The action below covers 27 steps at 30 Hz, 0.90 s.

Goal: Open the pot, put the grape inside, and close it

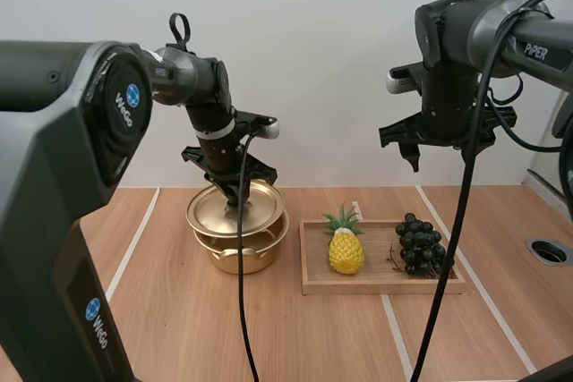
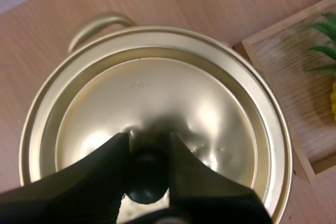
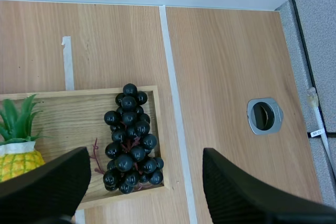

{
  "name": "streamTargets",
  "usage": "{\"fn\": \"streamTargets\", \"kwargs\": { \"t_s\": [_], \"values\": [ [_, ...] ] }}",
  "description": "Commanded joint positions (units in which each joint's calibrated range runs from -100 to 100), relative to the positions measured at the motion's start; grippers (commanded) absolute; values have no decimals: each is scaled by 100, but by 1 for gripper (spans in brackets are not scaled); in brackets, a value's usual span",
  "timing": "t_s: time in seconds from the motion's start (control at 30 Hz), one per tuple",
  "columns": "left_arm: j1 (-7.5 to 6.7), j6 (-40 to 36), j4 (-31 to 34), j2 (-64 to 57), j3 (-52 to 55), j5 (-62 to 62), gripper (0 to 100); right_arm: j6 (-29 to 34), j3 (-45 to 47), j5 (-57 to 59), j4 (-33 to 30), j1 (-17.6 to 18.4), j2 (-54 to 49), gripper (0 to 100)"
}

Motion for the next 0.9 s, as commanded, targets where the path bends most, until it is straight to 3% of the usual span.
{"fn": "streamTargets", "kwargs": {
  "t_s": [0.0, 0.23, 0.7, 0.83, 0.87],
  "values": [
    [0, -123, 12, -356, -275, -17, 2, -33, 6, 18, -32, -21, -45, 100],
    [0, -399, 137, -1077, -1068, -17, 2, -33, 6, 18, -21, -21, -45, 100],
    [0, -898, 1346, -2598, -3425, -72, 1, -33, 6, 15, -47, -21, -45, 100],
    [0, -1103, 1449, -2936, -4237, -106, 0, -316, 6, -202, -268, -21, -45, 100],
    [0, -1153, 1456, -2996, -4443, -122, 0, -316, 6, -224, -280, -21, -45, 94]
  ]
}}
